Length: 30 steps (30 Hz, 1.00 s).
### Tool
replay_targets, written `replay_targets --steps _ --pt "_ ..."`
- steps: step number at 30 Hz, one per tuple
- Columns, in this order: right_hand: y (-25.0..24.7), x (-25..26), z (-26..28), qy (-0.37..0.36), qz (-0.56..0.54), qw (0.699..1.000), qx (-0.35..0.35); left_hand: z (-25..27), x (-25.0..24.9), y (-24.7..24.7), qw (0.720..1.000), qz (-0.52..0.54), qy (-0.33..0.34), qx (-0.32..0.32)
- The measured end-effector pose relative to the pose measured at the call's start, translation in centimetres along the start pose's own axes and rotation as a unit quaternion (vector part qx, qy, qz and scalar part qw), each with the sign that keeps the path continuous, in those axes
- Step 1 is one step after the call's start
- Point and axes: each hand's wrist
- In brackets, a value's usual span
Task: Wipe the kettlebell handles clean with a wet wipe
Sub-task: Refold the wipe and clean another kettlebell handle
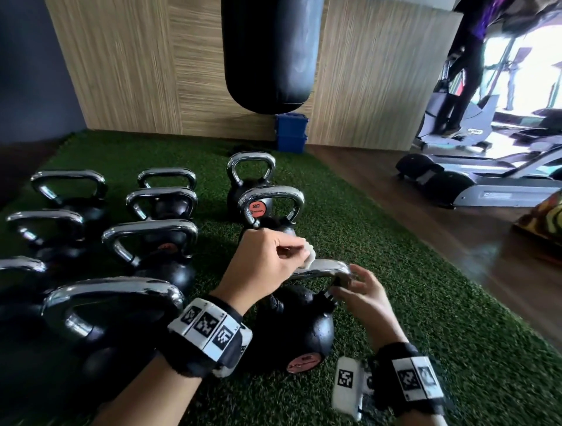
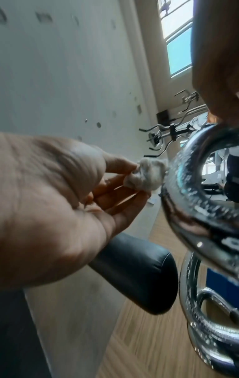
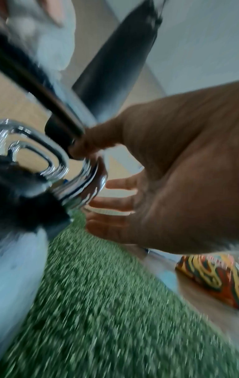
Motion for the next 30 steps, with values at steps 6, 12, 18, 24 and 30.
replay_targets --steps 6,12,18,24,30 --pt "2.3 -5.9 -1.6 -0.021 0.02 0.999 -0.011 -0.3 -1.4 2.6 0.996 -0.079 0.034 0.036" --pt "2.2 -7.4 -1.7 -0.032 0.034 0.998 -0.035 1.3 -0.1 1.3 0.996 -0.086 0.025 0.026" --pt "2.4 -7.8 -1.7 -0.039 0.057 0.996 -0.05 2.2 -0.4 1.5 0.994 -0.092 0.056 0.013" --pt "2.5 -7.7 -1.6 -0.032 0.046 0.997 -0.047 5.4 2.5 0.6 0.993 -0.048 -0.05 -0.093" --pt "2.6 -8.1 -1.7 -0.029 0.044 0.997 -0.051 7.5 3.3 2.5 0.984 0.0 -0.071 -0.161"
Point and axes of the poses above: each hand's wrist, its own z-axis away from the middle knuckle, its own y-axis out of the palm, x = y × z, and after that the axes turned 9 degrees about -z, right-handed
